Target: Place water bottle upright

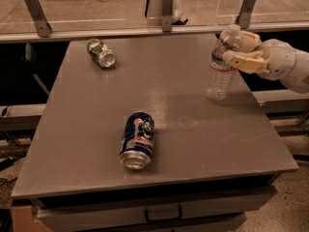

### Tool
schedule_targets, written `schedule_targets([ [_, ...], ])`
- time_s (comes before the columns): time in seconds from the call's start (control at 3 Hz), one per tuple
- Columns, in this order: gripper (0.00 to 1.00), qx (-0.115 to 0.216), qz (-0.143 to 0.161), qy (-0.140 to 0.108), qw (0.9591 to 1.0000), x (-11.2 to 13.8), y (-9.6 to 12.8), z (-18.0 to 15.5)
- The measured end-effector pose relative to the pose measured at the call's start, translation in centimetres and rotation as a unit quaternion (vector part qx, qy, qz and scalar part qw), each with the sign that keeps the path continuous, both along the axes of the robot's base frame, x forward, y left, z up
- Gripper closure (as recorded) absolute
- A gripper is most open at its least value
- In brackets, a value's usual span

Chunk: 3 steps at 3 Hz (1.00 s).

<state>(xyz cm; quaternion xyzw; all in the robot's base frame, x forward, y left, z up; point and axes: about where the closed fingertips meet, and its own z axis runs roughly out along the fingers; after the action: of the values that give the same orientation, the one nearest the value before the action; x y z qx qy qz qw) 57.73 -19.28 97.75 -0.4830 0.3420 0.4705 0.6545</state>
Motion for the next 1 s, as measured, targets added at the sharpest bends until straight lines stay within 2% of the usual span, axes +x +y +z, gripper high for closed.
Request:
schedule_targets([
  [1.0, 0.13, -0.021, 0.008, -0.004, 0.9997, -0.07, 0.02, -1.57],
])
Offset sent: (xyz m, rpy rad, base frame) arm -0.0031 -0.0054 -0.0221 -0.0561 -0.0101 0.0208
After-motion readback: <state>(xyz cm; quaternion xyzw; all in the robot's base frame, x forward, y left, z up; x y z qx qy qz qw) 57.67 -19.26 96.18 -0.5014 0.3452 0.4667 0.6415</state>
